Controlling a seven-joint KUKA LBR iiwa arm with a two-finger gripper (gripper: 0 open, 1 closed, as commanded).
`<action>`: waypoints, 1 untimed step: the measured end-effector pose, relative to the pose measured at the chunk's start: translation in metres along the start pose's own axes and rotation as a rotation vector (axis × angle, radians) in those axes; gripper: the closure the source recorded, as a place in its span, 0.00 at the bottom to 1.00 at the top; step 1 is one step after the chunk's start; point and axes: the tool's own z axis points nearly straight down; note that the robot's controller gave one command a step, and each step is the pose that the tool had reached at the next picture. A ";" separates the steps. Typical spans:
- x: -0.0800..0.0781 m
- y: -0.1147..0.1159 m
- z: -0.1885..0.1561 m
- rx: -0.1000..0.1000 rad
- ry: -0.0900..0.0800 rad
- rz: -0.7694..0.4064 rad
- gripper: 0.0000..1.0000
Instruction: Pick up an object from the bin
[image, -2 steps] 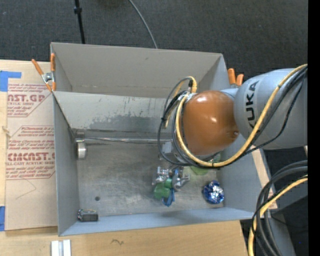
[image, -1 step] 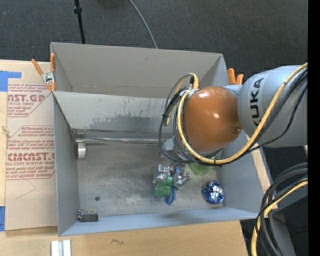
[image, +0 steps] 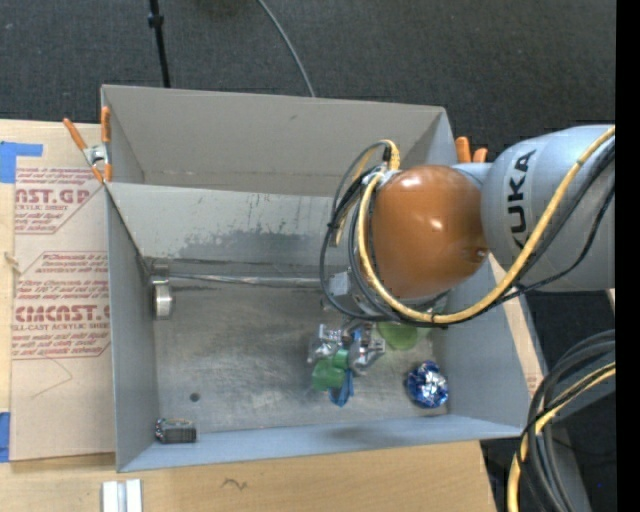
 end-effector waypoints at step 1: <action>-0.002 0.000 -0.036 0.002 -0.001 0.001 1.00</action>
Offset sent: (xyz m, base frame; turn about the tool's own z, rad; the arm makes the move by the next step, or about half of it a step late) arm 0.0001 -0.0001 0.0349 0.0000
